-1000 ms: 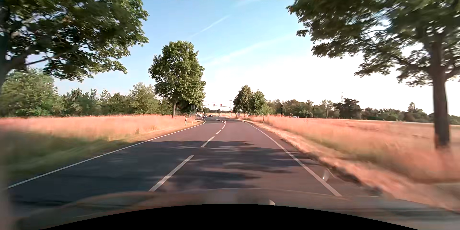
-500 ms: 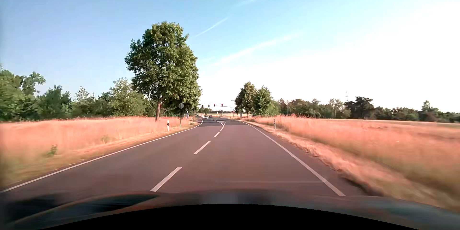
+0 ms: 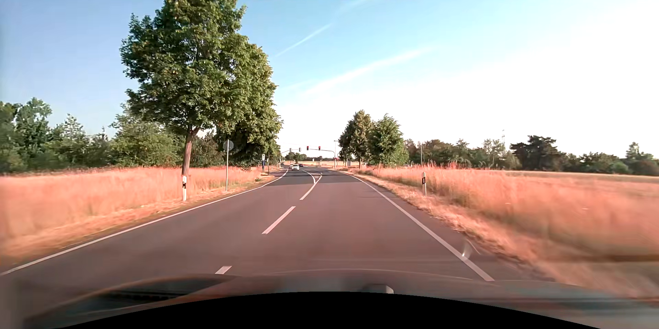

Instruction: Follow the waypoints while adhering to traffic rules and regulations

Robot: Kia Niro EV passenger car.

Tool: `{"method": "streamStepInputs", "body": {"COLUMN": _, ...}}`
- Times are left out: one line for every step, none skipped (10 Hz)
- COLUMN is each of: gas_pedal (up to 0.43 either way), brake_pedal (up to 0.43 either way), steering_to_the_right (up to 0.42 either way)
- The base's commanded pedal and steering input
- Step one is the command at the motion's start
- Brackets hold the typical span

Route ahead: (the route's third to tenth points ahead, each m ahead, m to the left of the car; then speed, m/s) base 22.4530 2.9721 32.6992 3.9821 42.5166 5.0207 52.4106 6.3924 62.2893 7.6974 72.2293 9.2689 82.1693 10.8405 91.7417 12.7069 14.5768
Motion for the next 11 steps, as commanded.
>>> {"method": "streamStepInputs", "body": {"gas_pedal": 0.0, "brake_pedal": 0.146, "steering_to_the_right": -0.011}}
{"method": "streamStepInputs", "body": {"gas_pedal": 0.0, "brake_pedal": 0.146, "steering_to_the_right": -0.011}}
{"method": "streamStepInputs", "body": {"gas_pedal": 0.0, "brake_pedal": 0.152, "steering_to_the_right": -0.011}}
{"method": "streamStepInputs", "body": {"gas_pedal": 0.0, "brake_pedal": 0.152, "steering_to_the_right": -0.011}}
{"method": "streamStepInputs", "body": {"gas_pedal": 0.0, "brake_pedal": 0.152, "steering_to_the_right": -0.012}}
{"method": "streamStepInputs", "body": {"gas_pedal": 0.0, "brake_pedal": 0.159, "steering_to_the_right": -0.012}}
{"method": "streamStepInputs", "body": {"gas_pedal": 0.0, "brake_pedal": 0.159, "steering_to_the_right": -0.012}}
{"method": "streamStepInputs", "body": {"gas_pedal": 0.0, "brake_pedal": 0.159, "steering_to_the_right": -0.012}}
{"method": "streamStepInputs", "body": {"gas_pedal": 0.0, "brake_pedal": 0.159, "steering_to_the_right": -0.012}}
{"method": "streamStepInputs", "body": {"gas_pedal": 0.0, "brake_pedal": 0.159, "steering_to_the_right": -0.012}}
{"method": "streamStepInputs", "body": {"gas_pedal": 0.0, "brake_pedal": 0.165, "steering_to_the_right": -0.012}}
